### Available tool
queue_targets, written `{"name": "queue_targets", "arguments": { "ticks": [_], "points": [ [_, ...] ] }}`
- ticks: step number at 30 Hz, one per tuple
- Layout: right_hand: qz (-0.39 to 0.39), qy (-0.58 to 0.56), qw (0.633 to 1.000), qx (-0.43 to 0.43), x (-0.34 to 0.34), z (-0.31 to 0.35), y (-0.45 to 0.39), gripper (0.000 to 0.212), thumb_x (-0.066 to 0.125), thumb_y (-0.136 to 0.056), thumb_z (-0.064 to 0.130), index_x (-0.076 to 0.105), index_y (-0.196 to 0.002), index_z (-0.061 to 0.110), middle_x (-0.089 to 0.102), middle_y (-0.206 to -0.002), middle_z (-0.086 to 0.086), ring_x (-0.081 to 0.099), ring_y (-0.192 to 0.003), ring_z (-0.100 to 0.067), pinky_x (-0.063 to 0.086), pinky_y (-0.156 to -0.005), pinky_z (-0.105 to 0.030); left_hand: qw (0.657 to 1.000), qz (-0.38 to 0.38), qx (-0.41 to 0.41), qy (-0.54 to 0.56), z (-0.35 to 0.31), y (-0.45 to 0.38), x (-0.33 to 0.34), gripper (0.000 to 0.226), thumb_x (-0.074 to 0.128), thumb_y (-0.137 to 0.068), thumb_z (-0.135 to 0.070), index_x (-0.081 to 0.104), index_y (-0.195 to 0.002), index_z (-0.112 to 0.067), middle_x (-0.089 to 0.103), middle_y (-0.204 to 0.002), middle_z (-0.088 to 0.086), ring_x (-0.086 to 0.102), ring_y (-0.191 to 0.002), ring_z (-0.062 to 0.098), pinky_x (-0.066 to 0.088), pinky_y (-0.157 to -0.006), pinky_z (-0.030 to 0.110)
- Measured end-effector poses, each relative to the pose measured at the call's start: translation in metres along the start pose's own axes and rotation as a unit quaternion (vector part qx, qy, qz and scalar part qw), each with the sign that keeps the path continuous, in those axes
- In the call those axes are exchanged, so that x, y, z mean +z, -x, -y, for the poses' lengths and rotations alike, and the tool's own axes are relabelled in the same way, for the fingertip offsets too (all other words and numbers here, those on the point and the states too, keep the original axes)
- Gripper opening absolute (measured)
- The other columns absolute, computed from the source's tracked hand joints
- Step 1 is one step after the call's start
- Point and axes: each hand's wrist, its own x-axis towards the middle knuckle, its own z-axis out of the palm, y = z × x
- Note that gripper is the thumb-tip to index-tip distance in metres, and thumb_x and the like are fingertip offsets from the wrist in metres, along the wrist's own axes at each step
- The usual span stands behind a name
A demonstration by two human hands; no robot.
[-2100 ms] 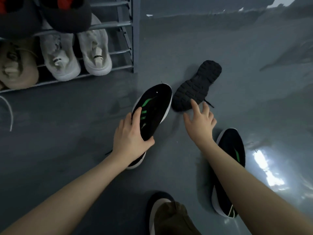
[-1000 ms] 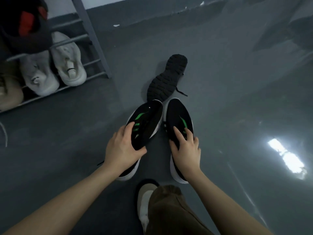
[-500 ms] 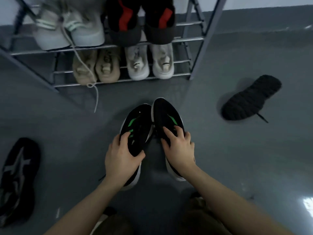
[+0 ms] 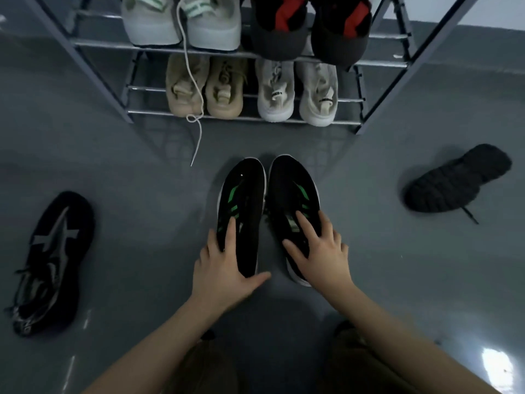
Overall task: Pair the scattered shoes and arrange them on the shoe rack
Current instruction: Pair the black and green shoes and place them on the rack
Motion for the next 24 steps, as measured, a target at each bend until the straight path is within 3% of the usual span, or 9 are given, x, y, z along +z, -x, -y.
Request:
{"name": "queue_targets", "arguments": {
  "ticks": [5,8,14,17,19,24],
  "points": [
    [0.042,0.014,0.998,0.042,0.014,-0.011,0.033,0.097,0.043,-0.064,0.084,-0.007,-0.141,0.051,0.006,-0.156,-0.018,0.027,-0.135,-0.04,0.03,-0.104,-0.053,1.0,0.004,0.012,0.008,0.004,0.017,0.013,0.13,0.067,-0.057,-0.071,-0.036,-0.131,-0.044,0.003,-0.152,0.019,0.032,-0.128,0.041,0.033,-0.102,0.048],
    [0.056,-0.011,0.997,0.058,0.014,-0.019,0.031,0.104,0.055,-0.062,0.079,-0.008,-0.14,0.052,0.004,-0.156,-0.017,0.025,-0.136,-0.039,0.028,-0.106,-0.052,0.999,-0.023,0.027,0.025,0.007,0.012,0.014,0.128,0.072,-0.06,-0.062,-0.031,-0.133,-0.046,0.012,-0.147,0.016,0.038,-0.121,0.038,0.039,-0.098,0.047],
    [0.028,-0.036,0.999,0.006,0.011,-0.011,0.022,0.075,0.061,-0.079,0.054,0.023,-0.143,0.044,0.027,-0.141,-0.017,0.034,-0.124,-0.035,0.029,-0.104,-0.045,0.994,-0.043,0.046,0.091,0.008,0.008,0.013,0.11,0.069,-0.063,-0.053,-0.008,-0.141,-0.049,0.016,-0.144,0.011,0.032,-0.124,0.034,0.037,-0.099,0.046],
    [-0.015,-0.062,0.998,0.007,0.001,-0.005,0.026,0.062,0.062,-0.08,0.049,0.039,-0.137,0.04,0.035,-0.135,-0.014,0.038,-0.118,-0.032,0.031,-0.098,-0.043,0.989,-0.067,0.058,0.122,0.008,0.01,0.001,0.099,0.058,-0.061,-0.061,0.001,-0.141,-0.053,0.025,-0.14,0.008,0.034,-0.12,0.031,0.036,-0.099,0.046],
    [-0.037,-0.089,0.995,0.015,-0.009,0.0,0.031,0.055,0.063,-0.079,0.048,0.048,-0.131,0.039,0.039,-0.133,-0.012,0.039,-0.116,-0.031,0.032,-0.098,-0.043,0.981,-0.092,0.061,0.158,0.006,0.015,-0.009,0.093,0.06,-0.063,-0.056,0.005,-0.139,-0.057,0.027,-0.14,0.005,0.032,-0.117,0.025,0.036,-0.096,0.043],
    [-0.078,-0.128,0.989,0.01,-0.041,0.01,0.054,0.049,0.065,-0.077,0.042,0.056,-0.125,0.038,0.047,-0.127,-0.009,0.043,-0.111,-0.028,0.034,-0.095,-0.039,0.96,-0.137,0.076,0.232,-0.008,0.033,-0.036,0.086,0.068,-0.072,-0.039,0.015,-0.137,-0.057,0.031,-0.139,-0.003,0.022,-0.108,0.008,0.028,-0.088,0.032]
  ]
}}
